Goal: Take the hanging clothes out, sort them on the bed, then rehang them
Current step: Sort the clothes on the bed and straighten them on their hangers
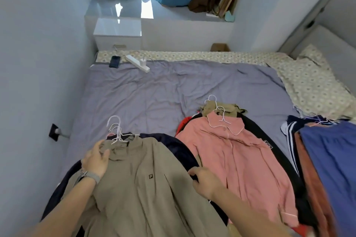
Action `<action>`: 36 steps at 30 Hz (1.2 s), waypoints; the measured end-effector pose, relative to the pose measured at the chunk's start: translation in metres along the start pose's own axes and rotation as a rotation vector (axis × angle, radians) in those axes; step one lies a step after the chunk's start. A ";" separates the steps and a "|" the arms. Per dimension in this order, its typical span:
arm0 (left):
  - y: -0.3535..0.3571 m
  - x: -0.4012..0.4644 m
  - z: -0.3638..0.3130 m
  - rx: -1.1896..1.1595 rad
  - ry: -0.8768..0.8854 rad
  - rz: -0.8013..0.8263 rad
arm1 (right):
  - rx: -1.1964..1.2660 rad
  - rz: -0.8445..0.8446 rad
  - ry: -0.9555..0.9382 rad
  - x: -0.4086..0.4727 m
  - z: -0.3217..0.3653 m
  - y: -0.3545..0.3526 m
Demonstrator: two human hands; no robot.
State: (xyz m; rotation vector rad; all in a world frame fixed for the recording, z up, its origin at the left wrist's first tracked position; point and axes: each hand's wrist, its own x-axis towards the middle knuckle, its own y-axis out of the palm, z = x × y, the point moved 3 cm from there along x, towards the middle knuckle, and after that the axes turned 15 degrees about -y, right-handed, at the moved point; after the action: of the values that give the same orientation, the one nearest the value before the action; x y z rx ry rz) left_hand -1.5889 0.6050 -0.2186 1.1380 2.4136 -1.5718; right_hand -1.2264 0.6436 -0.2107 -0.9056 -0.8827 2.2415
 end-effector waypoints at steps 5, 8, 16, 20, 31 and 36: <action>0.074 -0.031 -0.039 0.031 0.157 0.135 | 0.155 -0.014 0.113 0.002 -0.032 -0.003; 0.123 -0.061 -0.068 0.080 0.213 0.255 | 0.209 -0.023 0.171 -0.011 -0.072 -0.013; 0.229 -0.149 -0.154 0.342 0.375 0.455 | 0.112 -0.006 0.330 -0.063 -0.243 -0.081; 0.283 -0.197 -0.194 0.231 0.261 0.508 | 0.126 -0.019 0.330 -0.066 -0.332 -0.113; 0.425 -0.266 -0.251 0.024 -0.144 0.487 | 0.126 -0.026 0.221 -0.015 -0.487 -0.152; 0.430 -0.256 -0.248 0.104 -0.123 0.401 | 0.017 0.042 0.164 0.053 -0.518 -0.154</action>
State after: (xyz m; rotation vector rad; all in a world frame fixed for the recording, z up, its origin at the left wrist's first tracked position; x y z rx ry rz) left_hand -1.0626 0.7573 -0.3267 1.3901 1.8956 -1.5895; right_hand -0.8325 0.9634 -0.4046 -1.0920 -0.7752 2.1703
